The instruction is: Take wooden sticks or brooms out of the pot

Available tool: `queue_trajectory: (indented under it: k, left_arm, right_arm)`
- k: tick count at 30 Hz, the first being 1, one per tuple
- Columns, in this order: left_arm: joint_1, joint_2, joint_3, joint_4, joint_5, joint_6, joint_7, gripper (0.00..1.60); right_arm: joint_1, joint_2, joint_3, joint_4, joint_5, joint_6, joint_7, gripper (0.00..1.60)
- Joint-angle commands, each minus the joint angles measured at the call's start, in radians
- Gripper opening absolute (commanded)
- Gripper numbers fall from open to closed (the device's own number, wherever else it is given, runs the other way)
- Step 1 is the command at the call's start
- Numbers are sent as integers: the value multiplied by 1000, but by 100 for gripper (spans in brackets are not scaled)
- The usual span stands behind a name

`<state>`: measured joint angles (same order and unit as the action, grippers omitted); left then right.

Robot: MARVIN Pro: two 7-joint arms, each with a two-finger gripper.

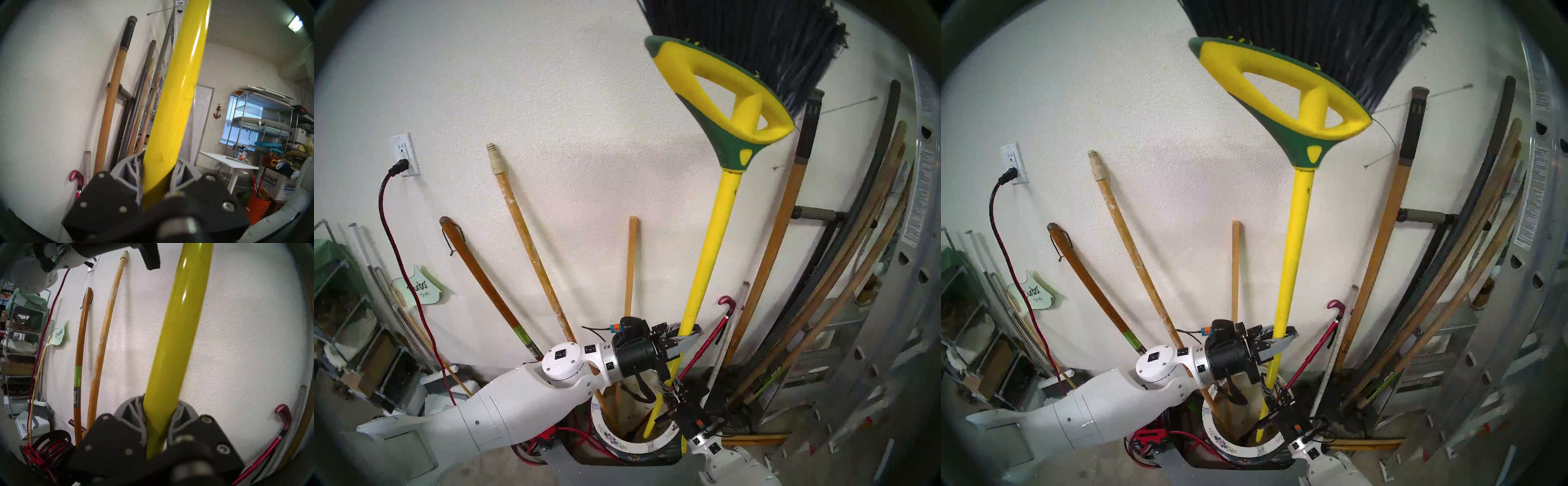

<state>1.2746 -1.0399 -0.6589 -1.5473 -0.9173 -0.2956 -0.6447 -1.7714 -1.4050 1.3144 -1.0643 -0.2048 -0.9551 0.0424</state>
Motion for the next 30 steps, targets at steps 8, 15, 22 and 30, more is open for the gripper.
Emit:
queue_trajectory:
  k: [8,15,22,30]
  left_arm:
    - [-93,15,-142,-53,-23,-55,18,0]
    - [-129,0,-138,-67,-7,-24,19,0]
    - [-163,-28,-128,-67,0,2,27,0]
    - [-203,-59,-145,-71,-6,19,42,0]
  right_arm:
    - [-4,7,23,-231,37,-5,-13,0]
    - [-46,4,-10,-311,78,6,15,0]
    - [-75,5,-40,-393,120,58,30,0]
    - [-58,45,-20,-469,159,110,52,0]
